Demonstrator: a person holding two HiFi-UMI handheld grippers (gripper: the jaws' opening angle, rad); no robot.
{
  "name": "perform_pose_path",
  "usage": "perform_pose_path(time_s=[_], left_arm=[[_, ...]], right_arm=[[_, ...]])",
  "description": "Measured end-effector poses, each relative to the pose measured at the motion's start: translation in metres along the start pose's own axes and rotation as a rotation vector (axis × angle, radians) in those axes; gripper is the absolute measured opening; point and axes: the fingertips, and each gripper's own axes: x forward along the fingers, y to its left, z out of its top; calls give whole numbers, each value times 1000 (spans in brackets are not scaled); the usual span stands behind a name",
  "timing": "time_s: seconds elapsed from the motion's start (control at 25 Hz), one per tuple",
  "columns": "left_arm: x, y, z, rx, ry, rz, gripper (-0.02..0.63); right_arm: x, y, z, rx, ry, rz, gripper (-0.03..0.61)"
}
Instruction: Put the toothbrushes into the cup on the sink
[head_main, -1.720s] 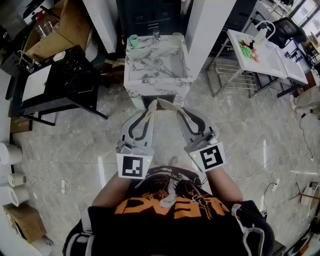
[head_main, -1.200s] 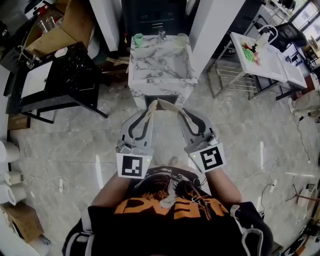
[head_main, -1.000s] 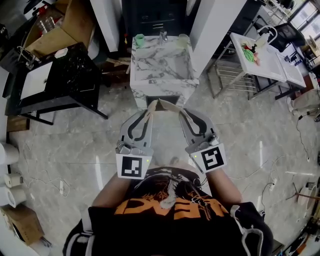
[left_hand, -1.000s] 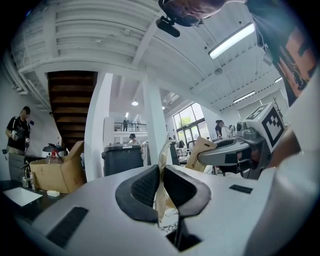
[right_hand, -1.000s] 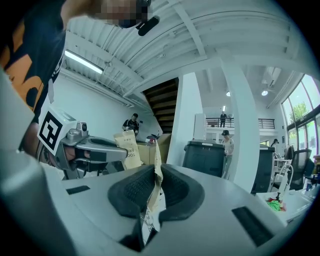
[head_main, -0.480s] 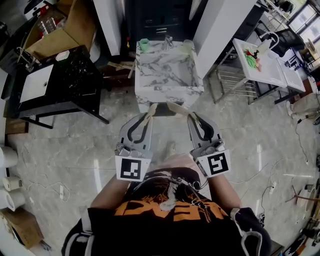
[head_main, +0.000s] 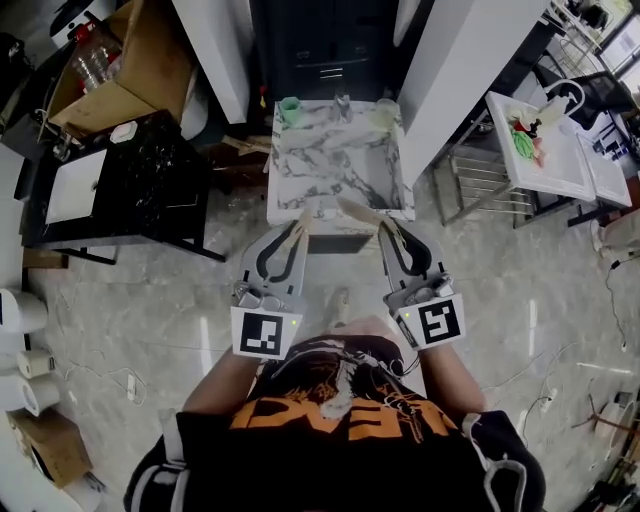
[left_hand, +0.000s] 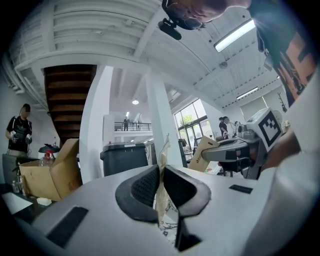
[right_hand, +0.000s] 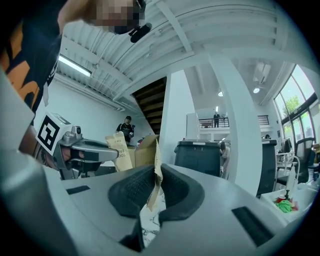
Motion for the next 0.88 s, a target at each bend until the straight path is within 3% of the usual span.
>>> perform_pose_path(time_s=[0.28, 0.48, 0.88], left_arm=[[89, 8, 10, 27, -16, 37, 51], [125, 15, 5, 5, 8, 62, 51], [171, 47, -21, 14, 39, 49, 51]], right_arm=[[55, -66, -7, -17, -16, 93, 46], [80, -102, -21, 3, 0, 106, 46], [127, -125, -39, 38, 12, 89, 46]])
